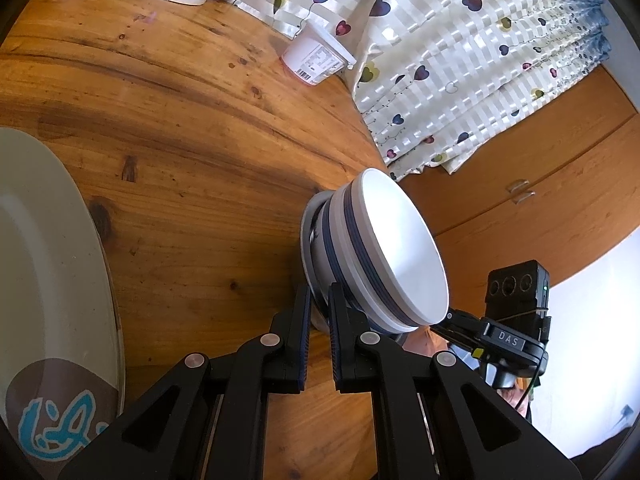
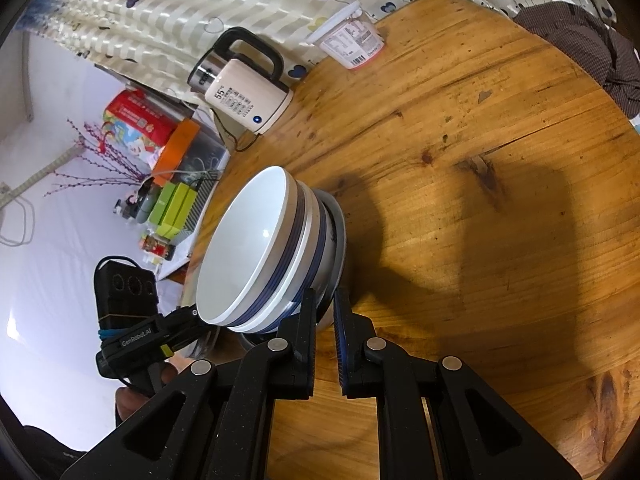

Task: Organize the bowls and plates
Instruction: 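Lift the bowl stack with the right gripper and carry it toward the beige plates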

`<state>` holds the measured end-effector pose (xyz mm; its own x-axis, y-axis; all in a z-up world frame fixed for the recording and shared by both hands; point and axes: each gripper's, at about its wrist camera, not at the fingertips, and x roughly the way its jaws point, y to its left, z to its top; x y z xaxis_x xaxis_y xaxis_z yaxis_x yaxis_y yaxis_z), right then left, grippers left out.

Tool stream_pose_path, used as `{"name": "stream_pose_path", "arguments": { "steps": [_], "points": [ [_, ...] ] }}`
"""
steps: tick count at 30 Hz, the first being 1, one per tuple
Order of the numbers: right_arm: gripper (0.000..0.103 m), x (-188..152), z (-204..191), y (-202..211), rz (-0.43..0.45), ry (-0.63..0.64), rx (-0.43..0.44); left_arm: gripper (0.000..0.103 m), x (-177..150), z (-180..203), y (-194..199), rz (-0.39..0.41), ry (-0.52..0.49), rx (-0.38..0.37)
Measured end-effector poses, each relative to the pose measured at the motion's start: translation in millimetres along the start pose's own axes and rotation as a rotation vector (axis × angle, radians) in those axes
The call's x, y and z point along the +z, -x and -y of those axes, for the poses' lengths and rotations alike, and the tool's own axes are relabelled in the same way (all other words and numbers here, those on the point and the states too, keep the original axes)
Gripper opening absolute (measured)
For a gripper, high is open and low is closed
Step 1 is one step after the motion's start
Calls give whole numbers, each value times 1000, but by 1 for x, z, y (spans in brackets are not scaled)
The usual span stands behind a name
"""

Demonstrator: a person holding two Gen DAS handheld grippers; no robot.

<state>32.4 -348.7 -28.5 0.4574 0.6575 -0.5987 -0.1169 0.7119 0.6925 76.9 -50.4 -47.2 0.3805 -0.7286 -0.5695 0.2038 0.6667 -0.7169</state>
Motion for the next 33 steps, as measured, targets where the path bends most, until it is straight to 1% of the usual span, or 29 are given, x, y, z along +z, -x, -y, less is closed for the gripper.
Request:
{"name": "stream_pose_path", "arguments": {
  "steps": [11,33],
  "points": [
    [9,3,-8,-2,2,19,11,7,0,3,10,20,-12,14],
    [9,11,-46,-27,-25,96,54,7,-2,-4,54,97,2,55]
  ]
}}
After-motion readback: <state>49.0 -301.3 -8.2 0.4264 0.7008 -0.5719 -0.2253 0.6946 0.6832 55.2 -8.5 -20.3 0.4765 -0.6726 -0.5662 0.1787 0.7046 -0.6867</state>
